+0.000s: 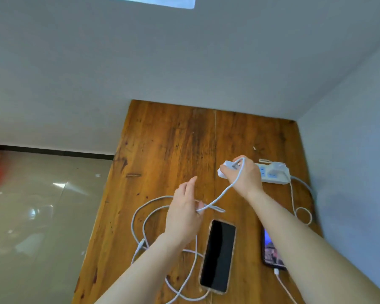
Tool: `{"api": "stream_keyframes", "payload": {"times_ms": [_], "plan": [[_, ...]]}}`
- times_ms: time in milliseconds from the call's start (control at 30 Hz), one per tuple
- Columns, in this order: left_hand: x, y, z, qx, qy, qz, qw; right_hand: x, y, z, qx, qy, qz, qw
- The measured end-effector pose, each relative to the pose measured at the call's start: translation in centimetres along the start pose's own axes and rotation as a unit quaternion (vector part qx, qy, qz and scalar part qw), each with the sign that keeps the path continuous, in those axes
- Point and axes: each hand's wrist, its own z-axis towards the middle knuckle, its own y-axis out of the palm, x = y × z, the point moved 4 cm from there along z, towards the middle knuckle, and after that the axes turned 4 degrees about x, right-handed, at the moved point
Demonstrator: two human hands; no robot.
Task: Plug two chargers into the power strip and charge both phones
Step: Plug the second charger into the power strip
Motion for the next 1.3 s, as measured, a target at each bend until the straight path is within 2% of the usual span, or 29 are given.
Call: {"api": "stream_keyframes", "payload": {"times_ms": [167,267,433,500,667,800,1000,1133,1300], "plan": [[3.7,4.9,4.0,-0.045,0.015,0.045,0.998,2.4,-4.1,6.7,-0.016,-0.017,-0.029,0.999],[5.1,8.0,5.7,-0.093,0.057,0.094,0.99,3.4,-5.0,9.5,-0.039,-0.023,-0.031,0.998],[6.5,12.9,6.5,-0.182,0.124,0.19,0.957,4.9,-4.1,10.9,-0.116,-0.042,-0.105,0.987],[6.8,14.4,6.4,-0.202,0.131,0.227,0.944,5.7,-3.9,11.1,-0.119,-0.031,-0.12,0.985],[6.6,15.7,6.2,-0.201,0.129,0.264,0.935,7.5,-4.3,11.9,-0.15,0.009,-0.108,0.983],[6.4,15.8,6.2,-0.202,0.134,0.269,0.932,7.8,-4.3,12.1,-0.14,0.016,-0.09,0.986],[6.3,15.8,6.3,-0.203,0.133,0.267,0.933,7.2,-4.3,11.4,-0.142,-0.019,-0.099,0.985],[6.4,15.6,6.2,-0.206,0.137,0.265,0.932,6.7,-4.2,10.4,-0.109,-0.055,-0.108,0.987],[6.5,15.0,6.4,-0.21,0.153,0.272,0.927,7.1,-2.9,8.8,-0.11,-0.048,-0.13,0.984]]}}
